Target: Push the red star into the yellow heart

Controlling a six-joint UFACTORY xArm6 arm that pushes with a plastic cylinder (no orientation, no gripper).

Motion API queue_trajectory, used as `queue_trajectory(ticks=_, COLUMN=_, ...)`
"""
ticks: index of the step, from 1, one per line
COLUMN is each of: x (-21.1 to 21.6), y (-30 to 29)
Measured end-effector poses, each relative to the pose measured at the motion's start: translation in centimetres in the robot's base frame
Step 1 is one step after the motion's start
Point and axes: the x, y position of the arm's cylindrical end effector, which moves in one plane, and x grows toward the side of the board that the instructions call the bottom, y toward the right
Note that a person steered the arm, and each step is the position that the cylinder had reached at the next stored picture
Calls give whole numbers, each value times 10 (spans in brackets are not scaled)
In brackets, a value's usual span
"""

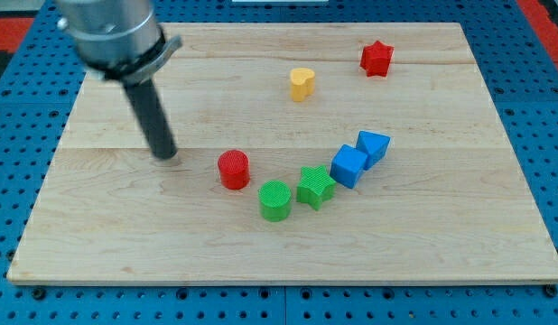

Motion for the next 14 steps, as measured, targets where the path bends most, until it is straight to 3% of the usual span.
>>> queue_trajectory(ticks=2, x=-101, y=179)
queue_trajectory(ticks=4, x=-127, y=201)
queue_trajectory(ticks=5, x=-112, y=193)
queue_trajectory(ticks=6, x=-79, y=234)
queue_trajectory(ticks=7, x=-84, y=325)
queue_trajectory(ticks=8, x=-147, y=366)
queue_trajectory(ticks=9, x=-166, y=275)
queue_trajectory(ticks=10, x=-134, y=179)
queue_trajectory(ticks=11, x=-114, y=133)
queue_trajectory(ticks=14, x=-116, y=110)
